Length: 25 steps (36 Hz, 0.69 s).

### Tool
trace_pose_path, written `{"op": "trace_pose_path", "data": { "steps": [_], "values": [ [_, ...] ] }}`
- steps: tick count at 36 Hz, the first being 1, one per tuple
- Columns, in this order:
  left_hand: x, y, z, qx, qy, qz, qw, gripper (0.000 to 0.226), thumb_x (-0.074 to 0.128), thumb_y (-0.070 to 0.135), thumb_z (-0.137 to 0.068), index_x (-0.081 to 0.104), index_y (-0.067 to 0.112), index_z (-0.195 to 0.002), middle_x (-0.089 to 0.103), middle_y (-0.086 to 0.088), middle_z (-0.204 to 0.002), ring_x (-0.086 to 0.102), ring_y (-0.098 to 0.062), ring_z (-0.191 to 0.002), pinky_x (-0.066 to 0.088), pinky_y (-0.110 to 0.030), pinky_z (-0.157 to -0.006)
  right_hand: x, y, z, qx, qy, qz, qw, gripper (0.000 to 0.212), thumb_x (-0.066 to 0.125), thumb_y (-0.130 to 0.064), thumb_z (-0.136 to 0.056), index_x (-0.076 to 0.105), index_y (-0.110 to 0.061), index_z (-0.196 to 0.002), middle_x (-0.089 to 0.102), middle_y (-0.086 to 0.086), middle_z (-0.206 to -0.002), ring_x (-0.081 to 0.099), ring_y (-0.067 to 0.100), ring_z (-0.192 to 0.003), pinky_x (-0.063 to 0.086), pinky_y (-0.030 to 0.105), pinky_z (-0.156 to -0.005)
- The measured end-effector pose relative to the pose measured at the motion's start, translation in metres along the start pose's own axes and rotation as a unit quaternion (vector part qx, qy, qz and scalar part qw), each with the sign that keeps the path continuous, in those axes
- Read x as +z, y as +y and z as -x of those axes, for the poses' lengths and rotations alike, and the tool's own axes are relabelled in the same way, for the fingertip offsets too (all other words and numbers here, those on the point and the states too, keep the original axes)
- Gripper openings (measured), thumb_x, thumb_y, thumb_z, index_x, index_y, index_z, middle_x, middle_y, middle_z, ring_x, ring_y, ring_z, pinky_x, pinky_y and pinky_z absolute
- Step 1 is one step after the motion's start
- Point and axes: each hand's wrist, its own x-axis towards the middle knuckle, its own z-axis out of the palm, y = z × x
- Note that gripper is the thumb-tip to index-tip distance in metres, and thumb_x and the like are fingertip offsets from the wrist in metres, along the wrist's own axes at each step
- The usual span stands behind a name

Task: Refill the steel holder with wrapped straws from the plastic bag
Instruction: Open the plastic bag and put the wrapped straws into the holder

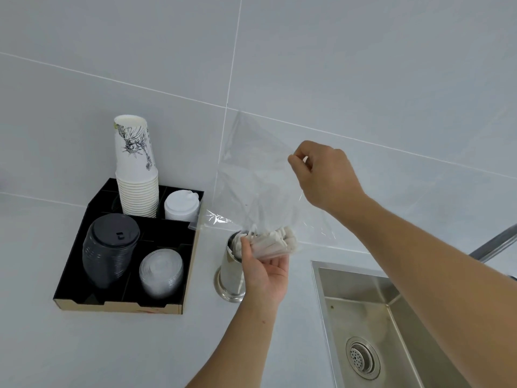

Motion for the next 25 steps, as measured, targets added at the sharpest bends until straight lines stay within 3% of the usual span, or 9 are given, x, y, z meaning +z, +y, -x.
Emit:
{"op": "trace_pose_path", "data": {
  "steps": [4,8,14,18,22,25],
  "values": [
    [-0.002,0.002,0.005,-0.013,-0.010,0.002,1.000,0.052,0.065,0.049,-0.086,0.066,0.005,-0.114,0.077,-0.012,-0.098,0.075,-0.021,-0.087,0.062,-0.032,-0.069,-0.009,-0.007,-0.010,-0.008,0.011,-0.002,1.000,0.024,0.052,-0.032,-0.095,0.064,-0.014,-0.084,0.058,-0.001,-0.056,0.056,0.023,-0.057,0.043,0.028,-0.054],
    [-0.001,0.002,0.009,-0.022,-0.005,0.001,1.000,0.053,0.064,0.051,-0.086,0.066,0.004,-0.110,0.077,-0.011,-0.089,0.075,-0.019,-0.076,0.062,-0.030,-0.061,-0.022,-0.011,-0.018,-0.010,0.025,-0.019,0.999,0.024,0.053,-0.030,-0.094,0.064,-0.012,-0.083,0.059,0.004,-0.055,0.056,0.025,-0.051,0.044,0.027,-0.052],
    [-0.002,0.001,0.007,-0.024,0.005,0.006,1.000,0.050,0.059,0.049,-0.090,0.065,0.002,-0.106,0.076,-0.013,-0.083,0.073,-0.021,-0.080,0.062,-0.032,-0.063,-0.024,-0.011,-0.019,-0.015,0.014,-0.011,1.000,0.023,0.053,-0.028,-0.094,0.065,-0.012,-0.083,0.055,0.001,-0.052,0.051,0.022,-0.048,0.043,0.026,-0.050],
    [0.000,0.003,0.008,-0.021,0.008,0.003,1.000,0.046,0.061,0.045,-0.090,0.065,0.003,-0.106,0.076,-0.012,-0.078,0.074,-0.019,-0.075,0.062,-0.032,-0.063,-0.028,-0.008,-0.024,0.003,0.046,-0.036,0.998,0.022,0.055,-0.029,-0.093,0.063,-0.014,-0.079,0.051,-0.007,-0.044,0.046,0.010,-0.039,0.038,0.023,-0.047],
    [-0.003,0.005,0.008,-0.021,0.028,0.016,0.999,0.047,0.057,0.047,-0.092,0.063,0.000,-0.101,0.075,-0.016,-0.077,0.075,-0.021,-0.067,0.061,-0.037,-0.068,-0.014,-0.009,-0.015,-0.007,-0.008,0.014,1.000,0.021,0.053,-0.030,-0.095,0.064,-0.016,-0.084,0.054,-0.007,-0.053,0.050,0.012,-0.048,0.039,0.026,-0.053],
    [-0.002,0.007,0.009,-0.025,0.028,0.004,0.999,0.046,0.058,0.044,-0.093,0.063,-0.002,-0.096,0.076,-0.015,-0.076,0.074,-0.021,-0.075,0.062,-0.036,-0.067,-0.021,-0.009,-0.019,-0.001,0.002,0.003,1.000,0.021,0.054,-0.030,-0.094,0.065,-0.016,-0.084,0.053,-0.008,-0.052,0.050,0.010,-0.048,0.038,0.025,-0.050]
  ]
}}
